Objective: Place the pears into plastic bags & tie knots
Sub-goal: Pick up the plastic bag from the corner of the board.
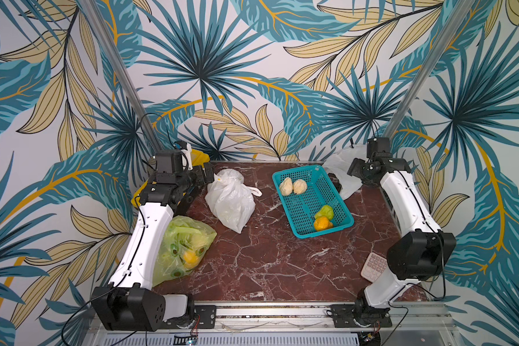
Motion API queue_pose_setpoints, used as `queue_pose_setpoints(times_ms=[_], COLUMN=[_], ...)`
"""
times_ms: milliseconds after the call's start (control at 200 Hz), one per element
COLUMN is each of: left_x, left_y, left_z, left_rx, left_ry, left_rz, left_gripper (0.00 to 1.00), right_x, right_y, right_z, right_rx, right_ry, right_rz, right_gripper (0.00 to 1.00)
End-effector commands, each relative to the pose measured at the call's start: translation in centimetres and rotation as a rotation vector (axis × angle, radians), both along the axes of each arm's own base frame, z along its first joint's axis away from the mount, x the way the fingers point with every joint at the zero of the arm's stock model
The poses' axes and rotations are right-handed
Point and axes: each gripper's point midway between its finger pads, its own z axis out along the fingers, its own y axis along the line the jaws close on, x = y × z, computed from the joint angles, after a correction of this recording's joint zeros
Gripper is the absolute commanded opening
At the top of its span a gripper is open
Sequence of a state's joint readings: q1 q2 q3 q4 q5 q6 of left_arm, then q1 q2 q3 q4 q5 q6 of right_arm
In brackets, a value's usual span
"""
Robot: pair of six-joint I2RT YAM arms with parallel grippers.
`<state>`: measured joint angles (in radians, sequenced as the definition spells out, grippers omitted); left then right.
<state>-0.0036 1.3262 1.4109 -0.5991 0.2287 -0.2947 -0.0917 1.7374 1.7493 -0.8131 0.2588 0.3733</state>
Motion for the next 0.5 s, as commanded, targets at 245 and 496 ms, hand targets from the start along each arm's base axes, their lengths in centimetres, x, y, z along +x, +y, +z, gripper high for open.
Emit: queue_pose_setpoints(times_ms=[245, 496], left_x=[-0.2, -1.8], left_y=[-0.3, 4.6], left_z=[-0.6, 1.7], left_rx=[-0.278, -0.001], left_ry=[0.031, -0.146], left_rz=[-0.112, 0.176], left_gripper=[0.94, 0.99], right_x=[8.2, 9.8], right_y=[-4.0, -3.6], right_z=[-10.5, -9.1], right_rx=[0.127, 0.281], right_ry=[0.081, -0.053], right_rz=[-0.135, -0.066], right_gripper=[0.81, 0.1])
